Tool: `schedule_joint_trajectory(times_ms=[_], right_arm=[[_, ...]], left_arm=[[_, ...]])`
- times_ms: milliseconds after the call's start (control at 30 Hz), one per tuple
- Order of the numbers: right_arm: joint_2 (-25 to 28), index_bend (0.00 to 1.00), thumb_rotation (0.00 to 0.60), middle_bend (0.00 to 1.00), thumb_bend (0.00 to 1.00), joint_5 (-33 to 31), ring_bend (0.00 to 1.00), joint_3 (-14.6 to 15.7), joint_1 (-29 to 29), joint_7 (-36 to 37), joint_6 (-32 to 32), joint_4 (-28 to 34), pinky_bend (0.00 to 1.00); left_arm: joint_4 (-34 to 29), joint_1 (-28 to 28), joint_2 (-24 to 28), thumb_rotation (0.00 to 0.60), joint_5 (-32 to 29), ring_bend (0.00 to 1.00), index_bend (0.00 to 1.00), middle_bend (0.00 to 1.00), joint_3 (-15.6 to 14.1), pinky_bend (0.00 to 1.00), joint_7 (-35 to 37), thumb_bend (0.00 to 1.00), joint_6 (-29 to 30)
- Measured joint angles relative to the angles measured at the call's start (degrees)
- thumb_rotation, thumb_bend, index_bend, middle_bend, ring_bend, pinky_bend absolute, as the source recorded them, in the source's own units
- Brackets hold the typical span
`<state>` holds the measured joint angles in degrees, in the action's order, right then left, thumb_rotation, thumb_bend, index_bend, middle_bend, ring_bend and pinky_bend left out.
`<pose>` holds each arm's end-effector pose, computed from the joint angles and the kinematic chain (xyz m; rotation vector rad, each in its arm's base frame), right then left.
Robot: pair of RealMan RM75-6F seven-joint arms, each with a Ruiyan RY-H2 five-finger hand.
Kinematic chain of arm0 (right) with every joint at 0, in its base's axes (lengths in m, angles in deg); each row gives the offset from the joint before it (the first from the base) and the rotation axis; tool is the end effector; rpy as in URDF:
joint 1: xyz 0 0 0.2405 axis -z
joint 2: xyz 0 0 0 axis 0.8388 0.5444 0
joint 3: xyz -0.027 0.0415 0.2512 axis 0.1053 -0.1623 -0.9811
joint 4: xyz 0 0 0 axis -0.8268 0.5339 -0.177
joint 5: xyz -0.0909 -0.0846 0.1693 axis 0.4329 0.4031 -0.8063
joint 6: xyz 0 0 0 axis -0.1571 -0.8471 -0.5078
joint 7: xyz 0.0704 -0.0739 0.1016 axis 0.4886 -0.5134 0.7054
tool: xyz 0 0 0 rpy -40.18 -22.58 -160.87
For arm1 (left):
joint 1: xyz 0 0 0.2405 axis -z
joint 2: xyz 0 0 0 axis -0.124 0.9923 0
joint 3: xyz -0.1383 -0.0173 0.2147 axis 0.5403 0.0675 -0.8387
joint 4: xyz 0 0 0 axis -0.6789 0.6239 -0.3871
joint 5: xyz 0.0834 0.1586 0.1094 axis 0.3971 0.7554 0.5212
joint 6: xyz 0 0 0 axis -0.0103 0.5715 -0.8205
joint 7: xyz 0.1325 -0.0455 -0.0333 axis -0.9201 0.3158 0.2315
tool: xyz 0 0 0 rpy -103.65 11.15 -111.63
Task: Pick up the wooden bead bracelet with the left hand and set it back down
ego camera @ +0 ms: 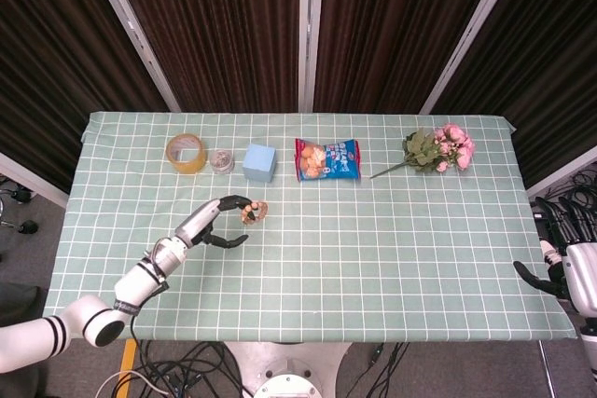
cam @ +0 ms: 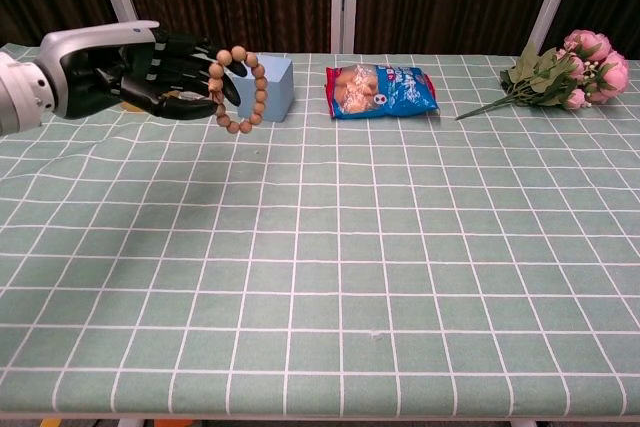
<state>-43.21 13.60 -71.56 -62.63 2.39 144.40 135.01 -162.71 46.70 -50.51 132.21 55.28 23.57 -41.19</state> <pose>-0.2890 -0.1923 0.2168 1.3699 -0.8789 1.1263 -0.1568 0.3346 -0.0018 -1.6957 -1.8125 -1.3867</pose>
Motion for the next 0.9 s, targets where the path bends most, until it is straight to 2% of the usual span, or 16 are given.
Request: schedule_joint_trajectory(times_ms=[167,367,500,700,900], right_arm=[[0.0,0.00,0.600,0.12,0.09,0.3,0.00,0.2,0.3,0.2,0.4,-0.1,0.00],[-0.1,0.00,0.600,0.12,0.09,0.3,0.00,0.4,0.7,0.2,0.7,-0.5,0.00],[0.4,0.00,0.600,0.13,0.10,0.0,0.00,0.9,0.6,0.6,-0.7,-0.8,0.00],[1.8,0.00,0.600,0.09,0.13,-0.1,0.00,2.4,-0.3,3.4,-5.1,-2.2,0.00],[0.8,0.00,0.600,0.04,0.14,0.2,0.00,3.4,-0.5,6.1,-6.2,-6.3,0.00]], left_arm=[[1.6,0.1,-0.6,0.600,-0.1,0.11,0.26,0.31,-0.9,0.11,-11.5,0.31,1.4],[3.0,-0.6,-1.0,0.600,-2.2,0.11,0.24,0.29,-1.1,0.10,-28.9,0.30,4.7],[2.0,-3.0,0.3,0.600,-6.6,0.11,0.24,0.29,0.1,0.10,-40.8,0.29,10.0],[0.6,-10.6,5.7,0.600,-13.0,0.11,0.24,0.29,1.8,0.10,-46.7,0.29,21.4],[-1.8,-20.4,10.6,0.600,-13.1,0.11,0.24,0.29,-0.6,0.08,-47.0,0.29,31.4]])
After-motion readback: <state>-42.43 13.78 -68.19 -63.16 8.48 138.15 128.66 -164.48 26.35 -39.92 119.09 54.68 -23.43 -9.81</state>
